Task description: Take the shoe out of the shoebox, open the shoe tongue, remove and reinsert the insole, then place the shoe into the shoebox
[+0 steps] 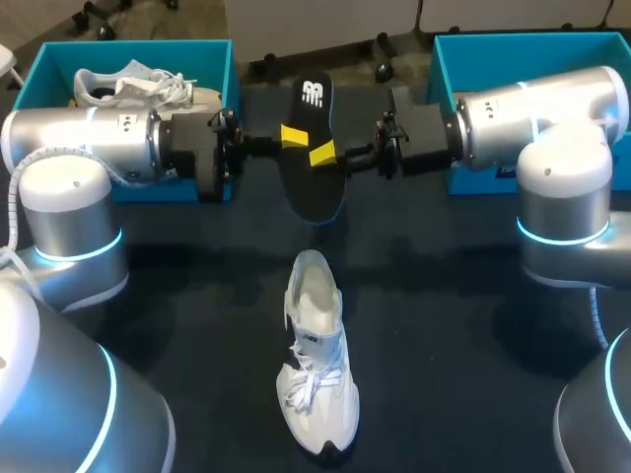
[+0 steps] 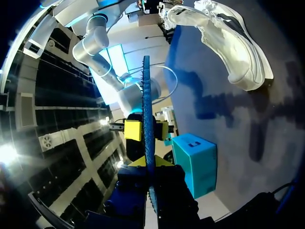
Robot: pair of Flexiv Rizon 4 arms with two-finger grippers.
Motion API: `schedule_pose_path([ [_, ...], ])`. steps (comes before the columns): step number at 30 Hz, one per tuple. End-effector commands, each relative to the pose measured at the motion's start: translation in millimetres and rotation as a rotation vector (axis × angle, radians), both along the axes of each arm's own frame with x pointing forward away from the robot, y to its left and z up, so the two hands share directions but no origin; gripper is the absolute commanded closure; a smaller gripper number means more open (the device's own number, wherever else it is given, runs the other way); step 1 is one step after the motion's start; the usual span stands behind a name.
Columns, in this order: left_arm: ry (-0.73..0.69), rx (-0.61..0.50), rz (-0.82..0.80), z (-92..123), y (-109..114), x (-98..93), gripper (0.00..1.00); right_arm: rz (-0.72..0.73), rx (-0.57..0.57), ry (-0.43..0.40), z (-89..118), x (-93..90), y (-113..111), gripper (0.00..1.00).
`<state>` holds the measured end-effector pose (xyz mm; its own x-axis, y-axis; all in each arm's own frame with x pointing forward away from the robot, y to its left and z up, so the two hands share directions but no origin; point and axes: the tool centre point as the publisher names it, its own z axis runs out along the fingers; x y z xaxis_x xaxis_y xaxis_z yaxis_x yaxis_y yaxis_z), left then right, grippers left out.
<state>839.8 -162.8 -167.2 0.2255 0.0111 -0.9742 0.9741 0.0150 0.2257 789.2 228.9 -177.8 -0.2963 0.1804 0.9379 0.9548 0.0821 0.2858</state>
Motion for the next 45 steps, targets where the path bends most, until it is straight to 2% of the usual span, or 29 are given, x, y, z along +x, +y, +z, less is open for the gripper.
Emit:
schedule_pose_path([
  [1, -0.005, -0.008, 0.01, -1.8, -2.4, -0.7, 1.0, -0.004, 0.001, 0.001, -0.2, 0.8, 1.7, 1.0],
  [5, 0.004, -0.009, 0.016, -2.4, -2.3, -0.5, 1.0, -0.007, 0.005, 0.001, -0.4, 1.4, 1.8, 1.0],
  [6, 0.018, -0.005, 0.013, -2.5, -2.0, -0.1, 0.91, -0.008, 0.005, 0.0, -0.4, 1.5, 1.8, 1.0],
  [7, 0.031, -0.005, 0.014, -1.7, -0.8, 0.0, 0.33, -0.012, 0.007, -0.002, -0.9, 1.8, 1.1, 1.0],
  [8, 0.043, 0.001, 0.005, -0.1, 1.2, -0.9, 0.0, -0.015, 0.008, -0.003, -1.8, 1.8, -0.6, 1.0],
  [15, 0.115, 0.116, 0.024, 10.1, 25.6, -10.3, 0.0, -0.012, 0.024, -0.054, -8.5, -2.1, -15.8, 1.0],
  [18, 0.202, 0.203, 0.022, 10.6, 39.4, -13.9, 0.0, 0.001, 0.028, -0.093, -12.6, -4.1, -21.0, 1.0],
  [19, 0.261, 0.27, 0.027, 9.5, 47.0, -17.7, 0.0, 0.007, 0.033, -0.117, -15.0, -5.7, -23.3, 1.0],
  [23, 0.365, 0.364, 0.021, 5.6, 60.9, -28.1, 0.0, 0.021, 0.042, -0.155, -20.4, -7.2, -26.9, 1.0],
  [24, 0.404, 0.448, 0.022, 0.2, 67.5, -33.4, 0.0, 0.017, 0.044, -0.182, -21.8, -8.3, -27.2, 1.0],
  [40, 0.404, 0.448, 0.022, 0.2, 67.5, -33.4, 0.0, 0.014, 0.047, -0.193, -22.5, -8.9, -27.3, 1.0],
  [45, 0.645, 0.505, 0.166, -9.4, 61.7, -32.9, 0.0, 0.002, 0.069, -0.233, -31.5, -24.5, -38.6, 1.0],
])
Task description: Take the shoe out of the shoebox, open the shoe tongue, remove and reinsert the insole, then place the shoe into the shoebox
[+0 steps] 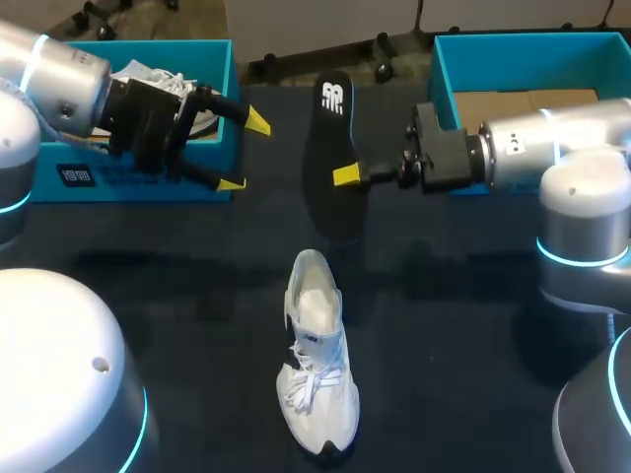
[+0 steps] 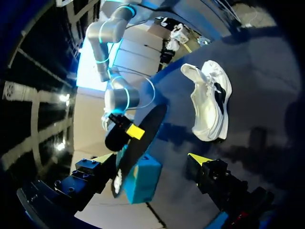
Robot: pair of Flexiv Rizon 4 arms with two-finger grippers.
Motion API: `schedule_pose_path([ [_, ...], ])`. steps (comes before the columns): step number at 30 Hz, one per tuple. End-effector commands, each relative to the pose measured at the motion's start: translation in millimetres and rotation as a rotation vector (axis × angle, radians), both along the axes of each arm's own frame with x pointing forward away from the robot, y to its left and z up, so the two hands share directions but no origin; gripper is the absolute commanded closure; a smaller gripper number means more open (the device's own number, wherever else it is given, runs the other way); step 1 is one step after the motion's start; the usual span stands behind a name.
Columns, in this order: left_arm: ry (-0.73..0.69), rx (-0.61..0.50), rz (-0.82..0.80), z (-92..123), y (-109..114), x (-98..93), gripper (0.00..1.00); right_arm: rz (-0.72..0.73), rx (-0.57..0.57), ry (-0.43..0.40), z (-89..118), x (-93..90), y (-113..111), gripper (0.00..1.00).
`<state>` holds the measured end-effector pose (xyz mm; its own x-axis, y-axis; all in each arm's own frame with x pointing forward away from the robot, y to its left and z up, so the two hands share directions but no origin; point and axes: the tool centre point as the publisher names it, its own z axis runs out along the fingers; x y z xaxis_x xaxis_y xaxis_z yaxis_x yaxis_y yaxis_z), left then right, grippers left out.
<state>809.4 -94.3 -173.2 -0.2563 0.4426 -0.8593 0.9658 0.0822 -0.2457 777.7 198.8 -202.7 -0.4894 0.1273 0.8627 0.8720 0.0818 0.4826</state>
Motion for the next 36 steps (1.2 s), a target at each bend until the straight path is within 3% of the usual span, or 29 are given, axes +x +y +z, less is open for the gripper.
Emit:
schedule_pose_path([
  [1, 0.144, 0.096, 0.151, -3.7, -5.7, -4.0, 0.0, -0.022, 0.016, -0.025, -7.6, -14.5, -9.9, 1.0],
  [5, 0.254, 0.233, 0.273, -9.8, -6.0, -11.1, 0.0, -0.021, -0.009, -0.034, -14.4, -21.9, -13.7, 1.0],
  [9, 0.337, 0.293, 0.31, -14.3, -1.8, -16.7, 0.0, -0.016, -0.016, -0.064, -20.9, -26.1, -11.6, 1.0],
  [12, 0.46, 0.411, 0.451, -25.4, 6.1, -21.9, 0.0, -0.015, -0.033, -0.102, -28.6, -30.8, -6.7, 1.0],
  [14, 0.46, 0.411, 0.451, -25.4, 6.1, -21.9, 0.0, -0.016, -0.037, -0.122, -29.4, -32.0, -5.5, 1.0],
  [16, 0.46, 0.411, 0.451, -25.4, 6.1, -21.9, 0.0, 0.019, -0.058, -0.208, -29.6, -41.9, 2.2, 1.0],
  [28, 0.46, 0.411, 0.451, -25.4, 6.1, -21.9, 0.0, 0.028, -0.062, -0.215, -30.4, -40.7, 5.2, 1.0],
  [36, 0.697, 0.475, 0.584, -64.3, 13.1, -40.1, 0.0, 0.003, -0.069, -0.29, -50.1, -47.5, 10.1, 1.0],
])
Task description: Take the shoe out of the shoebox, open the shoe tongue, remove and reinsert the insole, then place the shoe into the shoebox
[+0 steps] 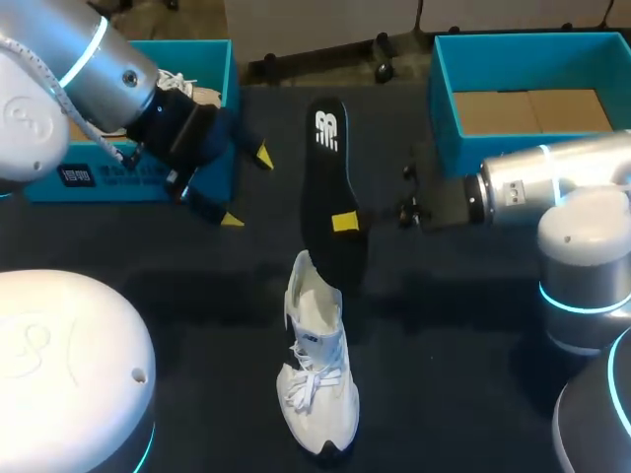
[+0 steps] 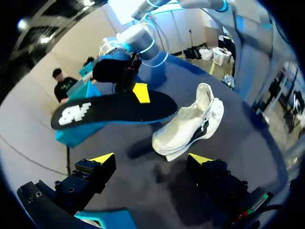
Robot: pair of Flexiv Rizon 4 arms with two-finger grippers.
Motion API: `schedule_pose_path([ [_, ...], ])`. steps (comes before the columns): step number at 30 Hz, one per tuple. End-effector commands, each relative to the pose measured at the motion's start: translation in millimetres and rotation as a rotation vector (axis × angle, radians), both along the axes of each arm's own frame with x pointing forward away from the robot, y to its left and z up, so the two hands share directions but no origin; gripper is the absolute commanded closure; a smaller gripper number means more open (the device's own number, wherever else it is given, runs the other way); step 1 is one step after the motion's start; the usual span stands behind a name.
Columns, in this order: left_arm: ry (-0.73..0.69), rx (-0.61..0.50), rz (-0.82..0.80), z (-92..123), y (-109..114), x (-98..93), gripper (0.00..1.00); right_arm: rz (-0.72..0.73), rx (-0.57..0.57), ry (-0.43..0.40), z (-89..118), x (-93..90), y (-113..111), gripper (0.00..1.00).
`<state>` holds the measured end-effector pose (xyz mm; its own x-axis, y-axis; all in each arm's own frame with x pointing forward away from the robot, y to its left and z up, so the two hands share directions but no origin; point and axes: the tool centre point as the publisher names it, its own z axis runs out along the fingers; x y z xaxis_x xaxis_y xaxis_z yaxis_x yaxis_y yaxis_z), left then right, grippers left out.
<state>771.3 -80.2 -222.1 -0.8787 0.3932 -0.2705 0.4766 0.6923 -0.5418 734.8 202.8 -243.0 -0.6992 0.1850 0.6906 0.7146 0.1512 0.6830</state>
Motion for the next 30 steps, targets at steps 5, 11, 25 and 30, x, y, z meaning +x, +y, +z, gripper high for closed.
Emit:
schedule_pose_path([
  [5, 0.138, 0.083, 0.116, -32.7, 5.0, -11.3, 0.0, 0.002, 0.04, -0.057, -10.5, -6.9, 8.4, 1.0],
  [11, 0.154, 0.108, 0.131, -38.0, 6.3, -12.3, 0.0, 0.004, 0.084, -0.055, -12.1, -5.5, 12.4, 1.0],
  [25, 0.229, 0.145, 0.19, -64.9, 10.3, -22.2, 0.0, -0.008, 0.097, -0.121, -18.4, -10.3, 23.5, 1.0],
  [30, 0.286, 0.175, 0.217, -87.6, 8.9, -25.1, 0.0, -0.003, 0.108, -0.135, -19.6, -8.0, 25.8, 1.0],
])
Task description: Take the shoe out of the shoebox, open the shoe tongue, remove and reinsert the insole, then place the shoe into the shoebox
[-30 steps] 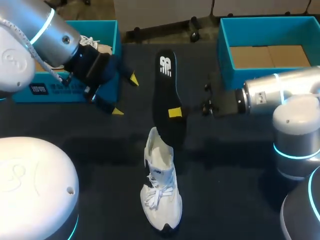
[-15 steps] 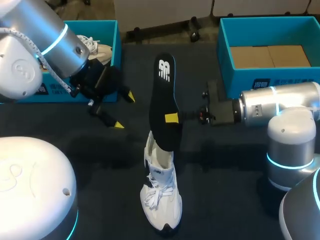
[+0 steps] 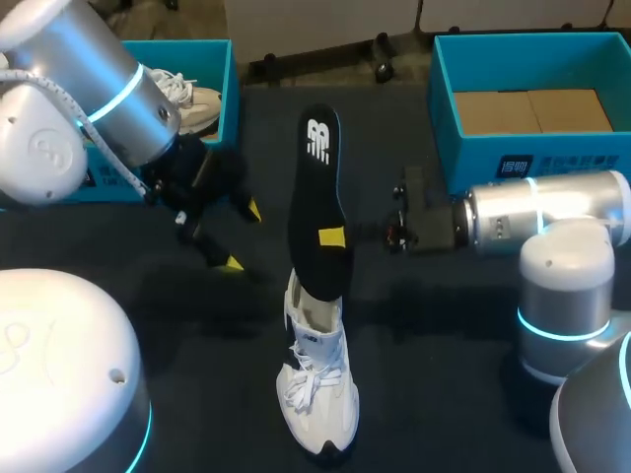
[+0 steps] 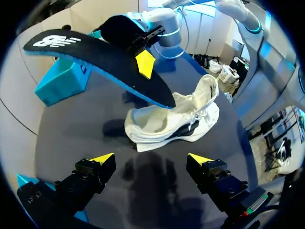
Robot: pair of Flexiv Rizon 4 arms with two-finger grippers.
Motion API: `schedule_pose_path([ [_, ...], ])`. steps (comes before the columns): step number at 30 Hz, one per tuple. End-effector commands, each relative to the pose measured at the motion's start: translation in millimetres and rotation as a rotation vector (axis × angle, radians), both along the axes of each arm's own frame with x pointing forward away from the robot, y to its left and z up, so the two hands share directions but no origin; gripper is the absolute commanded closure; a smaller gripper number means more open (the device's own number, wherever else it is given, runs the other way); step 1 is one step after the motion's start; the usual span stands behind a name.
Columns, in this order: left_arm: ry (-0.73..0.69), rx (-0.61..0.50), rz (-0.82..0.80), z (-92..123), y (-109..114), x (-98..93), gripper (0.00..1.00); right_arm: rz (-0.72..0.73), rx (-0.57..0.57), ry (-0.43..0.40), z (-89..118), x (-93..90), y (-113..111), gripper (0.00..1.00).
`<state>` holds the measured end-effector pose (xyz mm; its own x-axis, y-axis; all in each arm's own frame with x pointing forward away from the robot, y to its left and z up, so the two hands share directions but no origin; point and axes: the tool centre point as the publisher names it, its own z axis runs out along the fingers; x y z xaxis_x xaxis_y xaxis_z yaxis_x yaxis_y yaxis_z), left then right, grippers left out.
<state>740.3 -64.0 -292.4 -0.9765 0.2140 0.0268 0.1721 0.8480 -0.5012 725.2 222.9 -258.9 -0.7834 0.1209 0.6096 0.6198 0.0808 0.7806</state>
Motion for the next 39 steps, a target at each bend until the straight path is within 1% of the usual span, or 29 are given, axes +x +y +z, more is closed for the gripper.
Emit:
schedule_pose_path([
  [1, 0.03, 0.007, 0.006, -18.9, -7.7, 5.3, 0.0, -0.003, 0.012, -0.006, -3.5, 2.0, 5.9, 1.0],
  [5, 0.028, 0.064, 0.004, -27.2, -14.2, -4.4, 0.0, 0.004, 0.014, -0.021, -0.4, 5.2, 8.9, 1.0],
  [7, 0.034, 0.075, 0.004, -28.6, -15.1, -6.9, 0.0, 0.009, 0.016, -0.034, 0.7, 7.8, 10.4, 1.0],
  [10, 0.039, 0.12, 0.014, -31.0, -15.4, -10.8, 0.0, 0.017, 0.015, -0.05, 1.4, 13.4, 12.1, 1.0],
  [11, 0.039, 0.12, 0.014, -31.0, -15.4, -10.8, 0.0, 0.035, 0.011, -0.05, 1.2, 16.3, 12.5, 1.0],
  [22, 0.039, 0.12, 0.014, -31.0, -15.4, -10.8, 0.0, 0.035, 0.011, -0.05, 1.2, 16.3, 12.5, 1.0],
  [24, 0.027, 0.113, 0.018, -36.1, -18.6, -12.3, 0.0, 0.034, 0.011, -0.05, -2.3, 16.6, 13.3, 1.0],
  [25, 0.029, 0.109, 0.024, -38.4, -19.8, -13.6, 0.0, 0.035, 0.03, -0.063, -4.6, 16.9, 13.0, 1.0],
  [28, 0.025, 0.119, 0.017, -42.9, -21.5, -16.8, 0.0, 0.041, 0.046, -0.077, -5.3, 18.1, 12.7, 1.0],
  [34, 0.02, 0.132, 0.025, -49.5, -24.6, -19.0, 0.0, 0.045, 0.032, -0.082, -2.6, 24.5, 17.8, 1.0],
  [39, 0.017, 0.134, 0.02, -53.4, -26.2, -22.5, 0.0, 0.049, 0.031, -0.068, -5.4, 35.4, 19.2, 1.0],
])
